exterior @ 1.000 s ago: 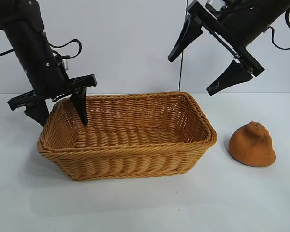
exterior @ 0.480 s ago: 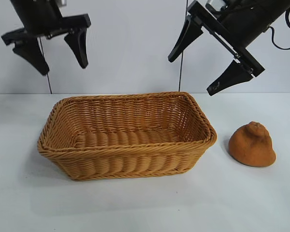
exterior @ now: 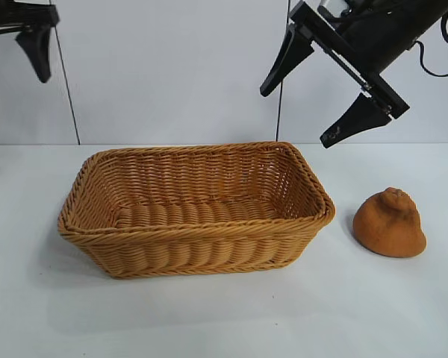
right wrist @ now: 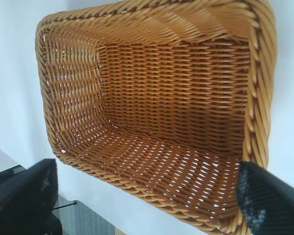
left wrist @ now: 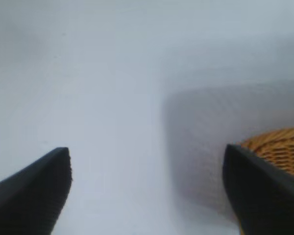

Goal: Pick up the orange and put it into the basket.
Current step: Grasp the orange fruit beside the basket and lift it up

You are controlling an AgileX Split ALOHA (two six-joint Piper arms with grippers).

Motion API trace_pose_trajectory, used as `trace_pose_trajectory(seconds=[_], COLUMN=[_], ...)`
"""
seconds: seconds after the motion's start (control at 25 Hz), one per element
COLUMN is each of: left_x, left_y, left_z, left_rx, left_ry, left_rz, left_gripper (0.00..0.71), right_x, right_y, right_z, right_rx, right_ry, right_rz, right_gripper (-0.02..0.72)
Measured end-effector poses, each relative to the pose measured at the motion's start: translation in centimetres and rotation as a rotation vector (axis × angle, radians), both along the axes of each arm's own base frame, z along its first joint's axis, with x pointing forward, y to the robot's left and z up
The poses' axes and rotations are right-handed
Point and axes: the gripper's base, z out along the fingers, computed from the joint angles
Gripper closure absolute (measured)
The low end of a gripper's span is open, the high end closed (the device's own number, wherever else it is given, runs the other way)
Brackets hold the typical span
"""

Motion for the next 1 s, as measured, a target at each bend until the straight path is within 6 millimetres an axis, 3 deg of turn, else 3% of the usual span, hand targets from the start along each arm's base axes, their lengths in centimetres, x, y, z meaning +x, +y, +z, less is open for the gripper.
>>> trace_pose_trajectory(seconds=[0.24,0.52,0.72,1.0], left_x=[-6.3,-16.4,-23.7,-31.0], left_y=[0.0,-0.1,-0.1,-0.4], left_z=[1.5,2.3,0.3,-2.7], left_rx=[0.004,0.01,0.01,-0.012], left_ry=[0.028,0.019,0.022,-0.163], left_rz=[-0.006,-0.013,-0.011,-0.004], left_gripper=[0.121,0.121,0.121,0.122], right_x=[0.0,-0.1,-0.3,-0.5], right_y=[0.0,0.0,0.0,-0.1], right_z=[0.0,0.1,0.9,2.2], right_rx=[0.0,0.0,0.003,0.009], right_ry=[0.0,0.0,-0.022,-0.052], right_rz=[0.0,0.002,0.001,0.005], right_gripper=[0.022,0.022,0.022,0.022])
